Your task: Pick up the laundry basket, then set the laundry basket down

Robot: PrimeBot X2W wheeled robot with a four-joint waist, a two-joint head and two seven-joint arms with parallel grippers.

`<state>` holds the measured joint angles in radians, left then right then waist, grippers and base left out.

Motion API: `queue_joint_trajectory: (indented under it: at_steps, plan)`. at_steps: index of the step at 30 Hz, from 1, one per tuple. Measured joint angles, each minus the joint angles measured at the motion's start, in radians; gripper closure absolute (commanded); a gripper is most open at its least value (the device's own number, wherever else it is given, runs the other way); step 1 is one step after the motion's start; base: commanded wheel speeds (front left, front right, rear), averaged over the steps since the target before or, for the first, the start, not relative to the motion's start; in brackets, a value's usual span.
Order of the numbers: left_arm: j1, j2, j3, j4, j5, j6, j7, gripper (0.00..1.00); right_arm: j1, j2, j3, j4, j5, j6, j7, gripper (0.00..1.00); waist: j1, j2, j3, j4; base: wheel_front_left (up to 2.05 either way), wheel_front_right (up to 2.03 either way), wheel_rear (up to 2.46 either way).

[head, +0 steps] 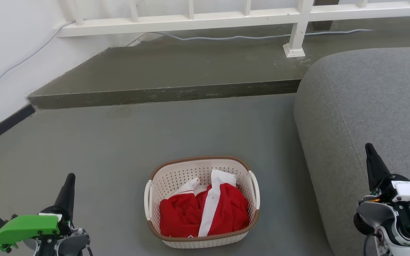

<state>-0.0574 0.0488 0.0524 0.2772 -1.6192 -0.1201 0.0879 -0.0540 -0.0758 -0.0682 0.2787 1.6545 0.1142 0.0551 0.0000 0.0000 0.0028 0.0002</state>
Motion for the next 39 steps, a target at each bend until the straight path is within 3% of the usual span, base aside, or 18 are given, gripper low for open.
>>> queue_joint_trajectory:
  at_steps: [39]
  plan:
    - [0.000,0.000,0.003,0.000,0.000,0.000,0.000,1.00,0.000,0.000,-0.004,0.002,0.000,0.000,0.004,1.00,0.0000,0.0000,0.000,0.000,0.00,0.00,0.00]
